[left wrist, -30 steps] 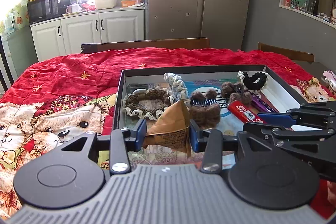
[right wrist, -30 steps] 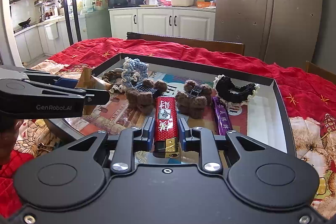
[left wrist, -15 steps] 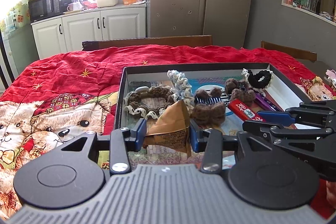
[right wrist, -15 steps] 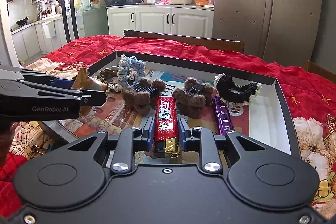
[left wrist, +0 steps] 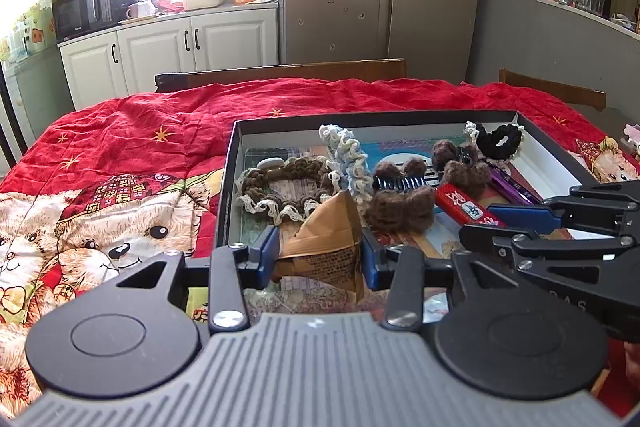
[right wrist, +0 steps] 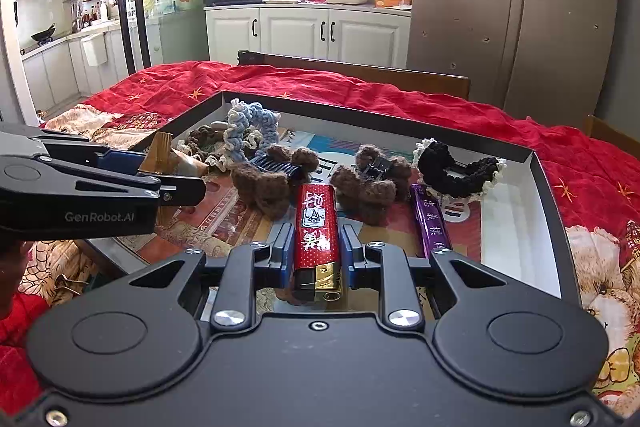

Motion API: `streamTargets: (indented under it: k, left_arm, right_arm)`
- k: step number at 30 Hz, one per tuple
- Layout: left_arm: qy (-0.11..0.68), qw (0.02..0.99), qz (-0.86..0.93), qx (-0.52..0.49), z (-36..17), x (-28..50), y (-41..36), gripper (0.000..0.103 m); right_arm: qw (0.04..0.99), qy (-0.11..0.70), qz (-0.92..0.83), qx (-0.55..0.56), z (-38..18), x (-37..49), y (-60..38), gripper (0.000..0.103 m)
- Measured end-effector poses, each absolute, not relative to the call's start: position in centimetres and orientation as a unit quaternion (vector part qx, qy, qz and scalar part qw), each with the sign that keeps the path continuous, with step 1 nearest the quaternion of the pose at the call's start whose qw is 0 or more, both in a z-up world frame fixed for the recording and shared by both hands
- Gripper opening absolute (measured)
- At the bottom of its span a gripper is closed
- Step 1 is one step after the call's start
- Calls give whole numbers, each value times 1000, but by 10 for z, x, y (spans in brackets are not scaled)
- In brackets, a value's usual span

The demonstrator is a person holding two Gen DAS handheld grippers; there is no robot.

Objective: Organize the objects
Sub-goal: 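Lower and open the left tool to release the pyramid while right tool releases red tube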

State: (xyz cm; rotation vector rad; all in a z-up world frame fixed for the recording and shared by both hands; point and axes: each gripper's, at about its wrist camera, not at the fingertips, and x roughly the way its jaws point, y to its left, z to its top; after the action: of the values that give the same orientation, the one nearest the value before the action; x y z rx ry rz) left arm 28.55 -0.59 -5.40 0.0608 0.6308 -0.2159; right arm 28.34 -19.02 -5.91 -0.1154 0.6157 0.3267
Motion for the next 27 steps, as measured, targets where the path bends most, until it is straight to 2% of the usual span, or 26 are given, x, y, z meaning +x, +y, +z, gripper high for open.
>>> streamTargets:
  k: [27]
  left_arm:
    - [322,940,-108,37,-61,288,-8,49]
  right_arm:
    - [933,313,167,-63,-64,289,-188,23]
